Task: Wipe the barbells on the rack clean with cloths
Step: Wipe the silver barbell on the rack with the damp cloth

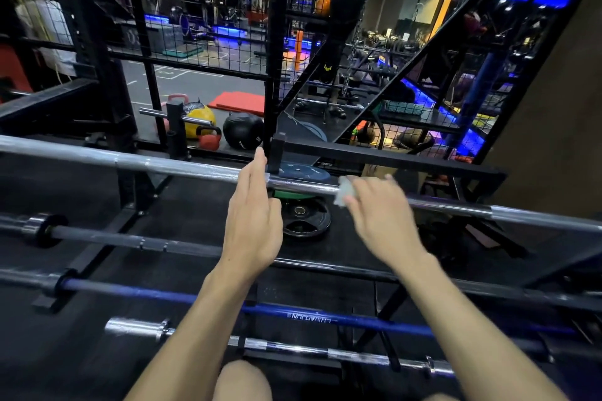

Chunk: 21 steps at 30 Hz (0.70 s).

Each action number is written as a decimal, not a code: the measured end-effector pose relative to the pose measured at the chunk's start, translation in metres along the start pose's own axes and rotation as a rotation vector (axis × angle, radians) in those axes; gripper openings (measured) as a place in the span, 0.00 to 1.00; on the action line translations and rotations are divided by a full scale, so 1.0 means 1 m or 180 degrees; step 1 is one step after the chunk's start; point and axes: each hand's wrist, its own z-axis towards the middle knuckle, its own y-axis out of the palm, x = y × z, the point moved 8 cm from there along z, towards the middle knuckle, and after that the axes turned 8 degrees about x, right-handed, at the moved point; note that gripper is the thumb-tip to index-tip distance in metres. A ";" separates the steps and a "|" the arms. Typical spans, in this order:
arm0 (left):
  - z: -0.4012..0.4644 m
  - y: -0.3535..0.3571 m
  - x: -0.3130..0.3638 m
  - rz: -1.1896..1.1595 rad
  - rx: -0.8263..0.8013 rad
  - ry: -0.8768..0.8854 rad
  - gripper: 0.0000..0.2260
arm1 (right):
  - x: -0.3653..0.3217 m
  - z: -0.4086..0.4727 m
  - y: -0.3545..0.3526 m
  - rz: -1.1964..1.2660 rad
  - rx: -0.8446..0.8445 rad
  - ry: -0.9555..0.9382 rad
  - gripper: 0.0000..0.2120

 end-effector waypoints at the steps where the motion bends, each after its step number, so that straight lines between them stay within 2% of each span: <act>1: 0.001 -0.001 0.000 0.0030 -0.0012 0.0038 0.32 | -0.022 0.006 0.007 0.0013 -0.0020 -0.0076 0.17; 4: 0.001 -0.002 0.002 0.0068 -0.0023 0.0105 0.31 | -0.069 0.023 0.015 0.0108 0.0014 -0.0156 0.18; 7: 0.001 -0.001 0.000 0.0014 -0.0022 0.0042 0.32 | -0.093 0.038 0.017 0.0246 -0.0063 -0.0217 0.15; 10: 0.000 0.001 -0.003 -0.0097 -0.0051 -0.0080 0.33 | -0.105 0.052 0.019 0.0530 -0.0324 0.0064 0.15; 13: -0.001 0.003 -0.001 -0.0093 -0.0056 0.0035 0.33 | -0.098 0.058 0.022 0.0746 -0.0496 0.0515 0.21; 15: -0.001 0.003 0.001 -0.0049 -0.0028 0.0095 0.33 | -0.092 0.057 0.019 0.0874 -0.0566 0.0554 0.23; 17: -0.002 0.002 0.002 -0.0002 0.0004 0.0065 0.32 | -0.084 0.052 0.014 0.0881 -0.0562 0.0397 0.22; 21: -0.005 0.001 0.007 0.0161 0.0051 0.0201 0.31 | -0.047 0.024 0.001 0.0393 -0.0342 -0.0029 0.23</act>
